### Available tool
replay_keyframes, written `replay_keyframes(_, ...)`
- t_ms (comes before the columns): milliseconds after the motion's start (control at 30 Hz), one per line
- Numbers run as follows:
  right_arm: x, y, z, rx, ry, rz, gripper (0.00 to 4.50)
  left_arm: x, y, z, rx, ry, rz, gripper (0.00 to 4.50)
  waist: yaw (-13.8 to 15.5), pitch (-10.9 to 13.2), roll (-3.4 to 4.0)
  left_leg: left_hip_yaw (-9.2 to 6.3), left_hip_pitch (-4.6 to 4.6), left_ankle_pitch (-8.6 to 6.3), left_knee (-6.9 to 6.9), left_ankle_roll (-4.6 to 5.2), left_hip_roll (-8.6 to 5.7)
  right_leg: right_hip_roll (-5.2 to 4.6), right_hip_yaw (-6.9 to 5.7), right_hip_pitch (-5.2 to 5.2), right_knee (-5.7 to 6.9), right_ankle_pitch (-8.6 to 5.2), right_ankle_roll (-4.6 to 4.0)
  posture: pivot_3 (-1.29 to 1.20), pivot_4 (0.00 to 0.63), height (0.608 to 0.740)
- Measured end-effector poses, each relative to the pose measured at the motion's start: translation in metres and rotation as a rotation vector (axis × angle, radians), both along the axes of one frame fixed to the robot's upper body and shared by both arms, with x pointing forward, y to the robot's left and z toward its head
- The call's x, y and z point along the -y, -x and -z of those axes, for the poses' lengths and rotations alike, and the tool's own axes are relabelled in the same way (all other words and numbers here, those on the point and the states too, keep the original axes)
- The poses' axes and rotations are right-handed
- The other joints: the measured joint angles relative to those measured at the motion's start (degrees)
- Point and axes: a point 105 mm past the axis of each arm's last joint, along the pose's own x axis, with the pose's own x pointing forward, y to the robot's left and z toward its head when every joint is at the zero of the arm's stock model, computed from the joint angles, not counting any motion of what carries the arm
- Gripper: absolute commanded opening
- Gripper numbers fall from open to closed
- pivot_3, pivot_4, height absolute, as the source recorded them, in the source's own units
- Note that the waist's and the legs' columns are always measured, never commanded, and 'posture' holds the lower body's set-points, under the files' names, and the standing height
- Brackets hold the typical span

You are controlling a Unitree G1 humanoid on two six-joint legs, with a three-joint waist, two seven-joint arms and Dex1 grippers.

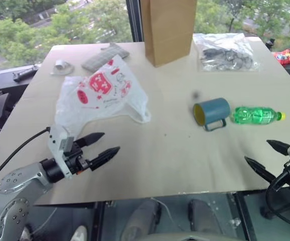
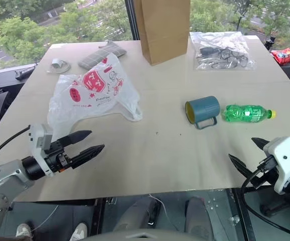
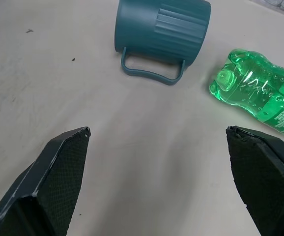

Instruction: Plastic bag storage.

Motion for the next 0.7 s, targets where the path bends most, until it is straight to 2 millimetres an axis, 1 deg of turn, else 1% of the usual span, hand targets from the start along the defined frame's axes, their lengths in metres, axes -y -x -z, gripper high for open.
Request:
replay_keyframes(67,0.0,-0.001,-0.001,0.005,-0.001,0.0,4.48,0.0,-0.001,-0.001,0.004,0.003,-0.001,4.45,0.03,0.0,0.0,0.0,0.0,-0.01,0.0,-0.01,0.0,0.0,0.0,0.0,0.0,0.02,-0.03,0.0,0.15,0.74)
replay_keyframes(133,-0.008,-0.007,0.001,0.03,-0.03,-0.006,4.48,0.003,-0.011,-0.004,0.041,0.044,-0.024,4.45,0.09,0.0,-0.01,-0.01,0.02,-0.01,0.0,-0.01,0.02,0.02,-0.03,0.04,-0.02,-0.04,0.08,0.0,0.15,0.74)
replay_keyframes(200,-0.018,-0.011,0.003,0.048,-0.065,-0.026,4.48,0.009,-0.018,-0.002,0.05,0.067,-0.034,4.45,0.09,0.0,-0.02,0.0,0.05,-0.01,0.02,-0.01,0.02,0.01,-0.02,0.08,-0.01,-0.07,0.14,0.0,0.15,0.74)
replay_keyframes(267,-0.021,-0.014,0.002,0.063,-0.081,-0.023,4.48,0.008,-0.025,-0.002,0.062,0.039,-0.072,4.45,0.09,0.02,-0.05,0.0,0.05,-0.01,0.02,-0.01,0.02,0.02,-0.02,0.08,-0.01,-0.06,0.12,0.0,0.15,0.74)
replay_keyframes(367,-0.033,-0.022,-0.007,0.107,-0.097,-0.073,4.48,-0.002,-0.047,-0.01,0.166,-0.088,-0.201,4.45,0.03,0.03,-0.07,0.03,0.08,-0.01,0.02,-0.01,0.03,0.05,0.01,0.08,-0.01,-0.02,0.08,0.0,0.15,0.74)
replay_keyframes(433,-0.043,-0.023,-0.008,0.113,-0.098,-0.127,4.48,-0.01,-0.058,-0.012,0.199,-0.174,-0.281,4.45,0.03,0.04,-0.07,0.02,0.08,-0.01,0.02,-0.02,0.04,0.07,0.0,0.07,-0.01,0.03,0.06,0.0,0.15,0.74)
replay_keyframes(500,-0.057,-0.022,-0.011,0.114,-0.092,-0.212,4.48,-0.023,-0.067,-0.013,0.216,-0.257,-0.355,4.45,0.02,0.04,-0.07,0.01,0.05,-0.02,0.01,-0.03,0.03,0.09,0.0,0.03,-0.02,0.15,0.18,0.0,0.15,0.74)
replay_keyframes(533,-0.068,-0.021,-0.014,0.119,-0.104,-0.274,4.48,-0.032,-0.073,-0.012,0.226,-0.337,-0.386,4.45,-0.03,0.07,-0.13,0.0,0.05,-0.04,0.0,-0.07,0.05,0.12,-0.01,0.01,-0.02,0.17,0.17,0.0,0.15,0.74)
replay_keyframes(567,-0.072,-0.021,-0.017,0.125,-0.107,-0.295,4.48,-0.035,-0.074,-0.011,0.227,-0.361,-0.394,4.45,-0.05,0.09,-0.14,0.0,0.03,-0.04,0.0,-0.07,0.05,0.13,-0.01,-0.01,-0.03,0.17,0.16,0.0,0.15,0.74)
replay_keyframes(600,-0.082,-0.021,-0.021,0.139,-0.111,-0.343,4.48,-0.041,-0.077,-0.009,0.246,-0.45,-0.394,4.45,-0.1,0.11,-0.18,0.03,0.05,-0.05,0.0,-0.08,0.06,0.13,0.0,-0.01,-0.03,0.18,0.14,0.0,0.15,0.74)
replay_keyframes(700,-0.098,-0.024,-0.031,0.173,-0.115,-0.422,4.48,-0.046,-0.082,-0.005,0.3,-0.612,-0.38,4.45,0.04,0.14,-0.23,0.02,0.02,-0.05,0.0,-0.08,0.06,0.11,-0.01,-0.01,-0.04,0.19,0.14,0.0,0.15,0.74)
